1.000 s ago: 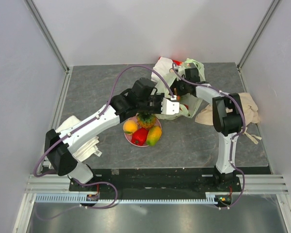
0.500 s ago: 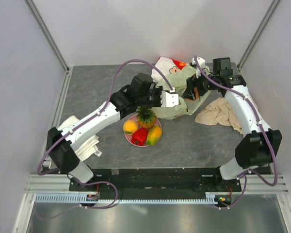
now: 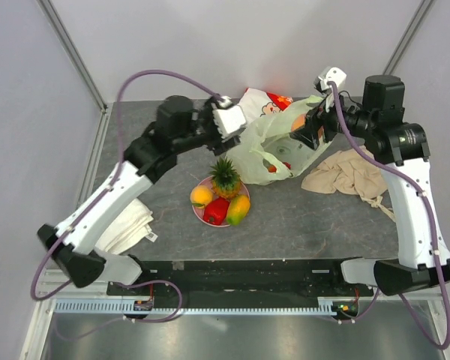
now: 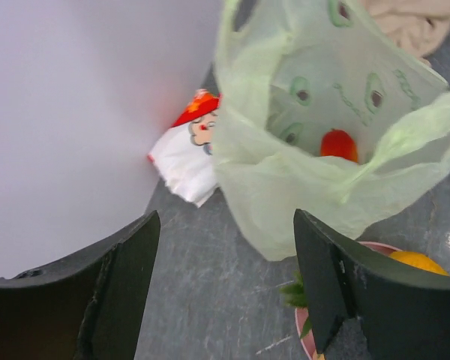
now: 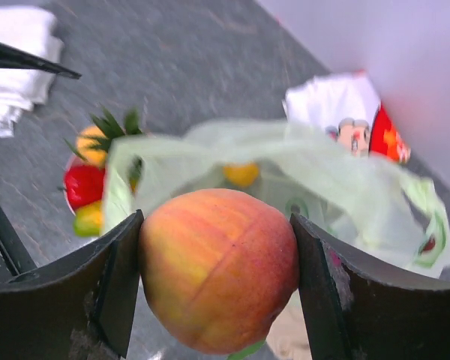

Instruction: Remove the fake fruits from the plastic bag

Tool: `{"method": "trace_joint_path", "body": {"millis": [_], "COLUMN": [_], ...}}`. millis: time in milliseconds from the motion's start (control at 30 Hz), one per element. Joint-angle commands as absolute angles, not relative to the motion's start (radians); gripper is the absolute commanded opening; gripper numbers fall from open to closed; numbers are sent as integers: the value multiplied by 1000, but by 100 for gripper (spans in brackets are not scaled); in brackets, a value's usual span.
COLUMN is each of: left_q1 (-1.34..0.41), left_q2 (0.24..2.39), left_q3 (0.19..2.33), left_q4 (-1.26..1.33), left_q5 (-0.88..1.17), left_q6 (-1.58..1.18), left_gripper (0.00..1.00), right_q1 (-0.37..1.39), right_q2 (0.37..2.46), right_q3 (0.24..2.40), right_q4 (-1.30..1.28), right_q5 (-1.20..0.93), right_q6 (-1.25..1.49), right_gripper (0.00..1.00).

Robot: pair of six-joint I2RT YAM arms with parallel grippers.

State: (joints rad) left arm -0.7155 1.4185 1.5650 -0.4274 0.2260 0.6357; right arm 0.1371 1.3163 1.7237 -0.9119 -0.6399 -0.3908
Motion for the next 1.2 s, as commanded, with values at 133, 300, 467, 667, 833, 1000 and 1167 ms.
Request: {"method": "trace_joint_path", "body": {"millis": [133, 300, 467, 667, 833, 1000, 1167], "left_q1": [-557, -460, -333, -230, -180, -123, -87], "left_q2": [1100, 947, 836, 752, 723, 719, 732], "left_q3": [1424, 1359, 1316, 1279, 1237, 1206, 1235], "left_q4": [-471, -512, -517, -526, -523, -489, -472], "left_q5": [199, 279, 350, 439, 523, 410, 357], "left_q6": [387, 315, 249, 238, 204, 131, 66], "left_gripper": [81, 81, 81, 80, 80, 80, 80], "right_q1": [539, 901, 1057, 1124, 1129, 1126, 1121], "right_q2": [1377, 1635, 1796, 1922, 1965, 2003, 2039], "right_q3": [1867, 2108, 2117, 2071, 2029, 1988, 1962], "right_q4": [-880, -1126, -1170, -1189, -1203, -1172, -1121], "right_q5": [-506, -355, -308, -223, -157, -150, -121], "right_q6": [-357, -630, -753, -824, -897, -916, -946], "right_gripper": [64, 65, 64, 61, 61, 61, 61]}}
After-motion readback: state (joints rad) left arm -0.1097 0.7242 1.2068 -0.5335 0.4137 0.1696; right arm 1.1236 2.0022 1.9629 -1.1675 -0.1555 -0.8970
